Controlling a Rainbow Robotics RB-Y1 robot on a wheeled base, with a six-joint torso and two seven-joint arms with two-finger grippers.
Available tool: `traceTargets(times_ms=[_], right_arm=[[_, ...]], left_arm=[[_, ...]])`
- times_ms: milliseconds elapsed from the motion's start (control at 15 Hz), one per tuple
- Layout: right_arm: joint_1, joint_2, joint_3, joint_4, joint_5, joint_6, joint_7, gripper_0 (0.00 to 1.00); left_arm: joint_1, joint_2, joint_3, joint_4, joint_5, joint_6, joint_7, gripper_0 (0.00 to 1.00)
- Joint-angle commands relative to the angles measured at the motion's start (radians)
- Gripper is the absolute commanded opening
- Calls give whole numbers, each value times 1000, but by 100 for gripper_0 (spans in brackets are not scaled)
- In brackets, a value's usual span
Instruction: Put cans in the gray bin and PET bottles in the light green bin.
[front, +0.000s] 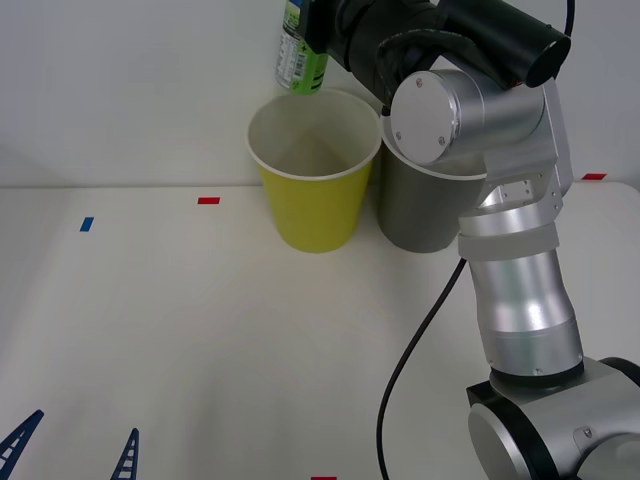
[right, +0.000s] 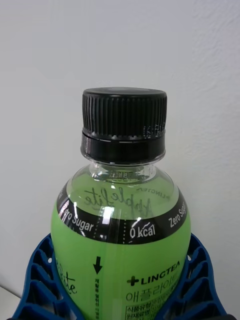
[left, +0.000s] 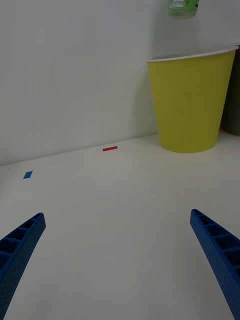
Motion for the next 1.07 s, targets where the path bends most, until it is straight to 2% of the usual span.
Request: traceTargets(times_ms=[67,133,200,400,533,733,933,1067], right_arm=[[1,0,-2,1,0,-2,8,10],[1,0,-5,1,-3,-2,10,62],[1,0,-8,1,-18,-2,10,100],[1,0,3,-7,-32,-2,41,100],[9,0,3,-47,-40,21,133,100],[63,0,-14,-226,-74,190,136,100],[191,-10,-14,-389,-159,210,130,100],[285,-68,-11,-500,-199,210,126,100]], left_arm=[[0,0,0,0,0,0,0,100],[0,0,0,0,0,0,0,100],[0,0,0,0,0,0,0,100],[0,0,0,0,0,0,0,100],[0,0,0,0,0,0,0,100],[0,0,0,0,0,0,0,100],[0,0,0,0,0,0,0,100],[0,0,0,0,0,0,0,100]])
